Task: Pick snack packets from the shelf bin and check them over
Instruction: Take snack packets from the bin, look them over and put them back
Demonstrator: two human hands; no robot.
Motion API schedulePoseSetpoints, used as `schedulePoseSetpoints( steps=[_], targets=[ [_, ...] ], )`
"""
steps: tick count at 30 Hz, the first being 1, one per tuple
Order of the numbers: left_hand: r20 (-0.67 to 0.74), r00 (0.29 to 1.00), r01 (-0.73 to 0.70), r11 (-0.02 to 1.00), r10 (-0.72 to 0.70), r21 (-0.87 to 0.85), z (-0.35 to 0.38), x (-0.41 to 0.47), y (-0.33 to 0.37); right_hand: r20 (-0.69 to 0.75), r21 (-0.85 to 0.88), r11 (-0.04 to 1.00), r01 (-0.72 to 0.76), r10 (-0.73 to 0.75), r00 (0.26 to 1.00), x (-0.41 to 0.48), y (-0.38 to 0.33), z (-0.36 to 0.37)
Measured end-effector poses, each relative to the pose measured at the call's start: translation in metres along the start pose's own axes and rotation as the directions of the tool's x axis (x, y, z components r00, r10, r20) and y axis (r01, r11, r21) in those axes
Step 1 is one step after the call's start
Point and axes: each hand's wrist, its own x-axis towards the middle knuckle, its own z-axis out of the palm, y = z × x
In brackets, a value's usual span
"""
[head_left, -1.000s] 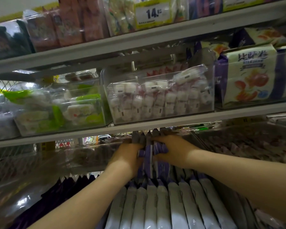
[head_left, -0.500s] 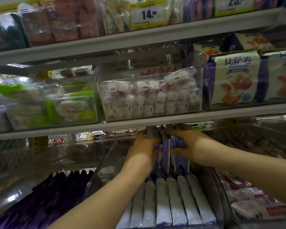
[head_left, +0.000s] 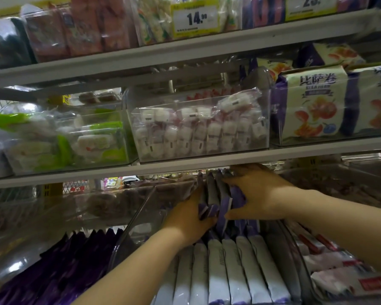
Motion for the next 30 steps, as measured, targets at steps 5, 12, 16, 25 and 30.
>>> schedulePoseSetpoints(
  steps=[5, 12, 16, 25, 30],
  targets=[
    [-0.129, 0.991, -0.052, 0.998, 0.046, -0.040, -0.004, 0.000, -0.004, 0.077, -0.118, 0.987, 0.106, -0.097, 0.992, 0.011, -0.017, -0.002],
    [-0.092, 0.995, -0.048, 0.998, 0.045, -0.041, -0.009, -0.006, -0.014, 0.181, -0.202, 0.977, 0.074, -0.037, 0.983, 0.021, -0.021, -0.002],
    [0.044, 0.997, -0.059, 0.997, 0.057, 0.045, -0.022, -0.007, -0.011, 0.162, -0.184, 0.979, 0.087, -0.057, 0.985, 0.020, -0.036, -0.018],
    [0.008, 0.991, -0.130, 0.916, 0.137, 0.379, -0.092, -0.039, -0.032, 0.175, -0.049, 0.964, 0.260, -0.248, 0.953, 0.041, -0.103, -0.012],
    [-0.143, 0.984, -0.082, 0.982, 0.108, 0.172, -0.098, -0.058, -0.056, 0.250, 0.088, 0.958, 0.271, -0.285, 0.925, 0.064, -0.129, 0.013]
  ],
)
